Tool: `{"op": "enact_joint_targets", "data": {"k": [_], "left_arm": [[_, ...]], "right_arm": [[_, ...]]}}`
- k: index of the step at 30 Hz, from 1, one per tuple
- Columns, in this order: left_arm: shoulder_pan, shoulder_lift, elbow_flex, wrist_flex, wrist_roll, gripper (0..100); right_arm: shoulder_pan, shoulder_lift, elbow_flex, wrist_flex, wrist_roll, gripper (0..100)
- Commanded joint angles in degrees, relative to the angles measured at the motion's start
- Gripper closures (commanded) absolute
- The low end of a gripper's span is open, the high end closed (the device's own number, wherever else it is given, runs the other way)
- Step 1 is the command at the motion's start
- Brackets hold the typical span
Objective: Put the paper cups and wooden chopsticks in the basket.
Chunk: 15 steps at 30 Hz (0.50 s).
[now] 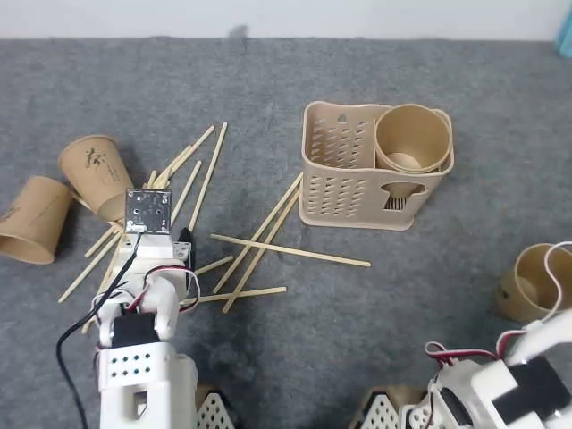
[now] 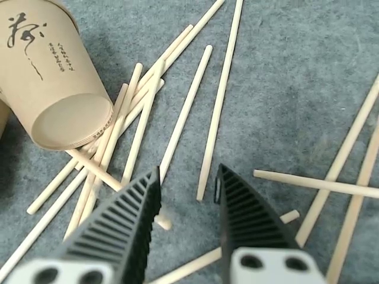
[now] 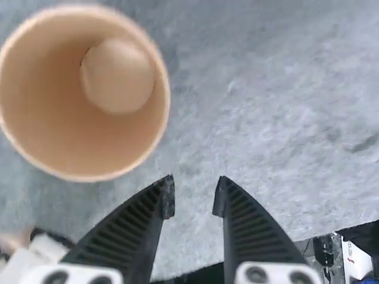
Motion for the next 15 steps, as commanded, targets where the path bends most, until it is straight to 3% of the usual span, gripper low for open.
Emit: {"op": "enact_joint_targets", "data": {"k": [1,8,15], "left_arm": [[-0.18,-0.79,-0.31,-1.58,-0.26,86],[-0.26,-0.79,-0.31,-1.58,-0.26,86],[-0.26,-0.79,-0.31,-1.58,-0.26,86]], "right_arm": [[-2.95,-2.59,-0.18,-1.63,-3.96,86.8],[-8.92,-2.42,-0.09,-2.15,-10.55,86.8],[-9.54,0.22,5.71,-10.24,-13.36,86.8]]}}
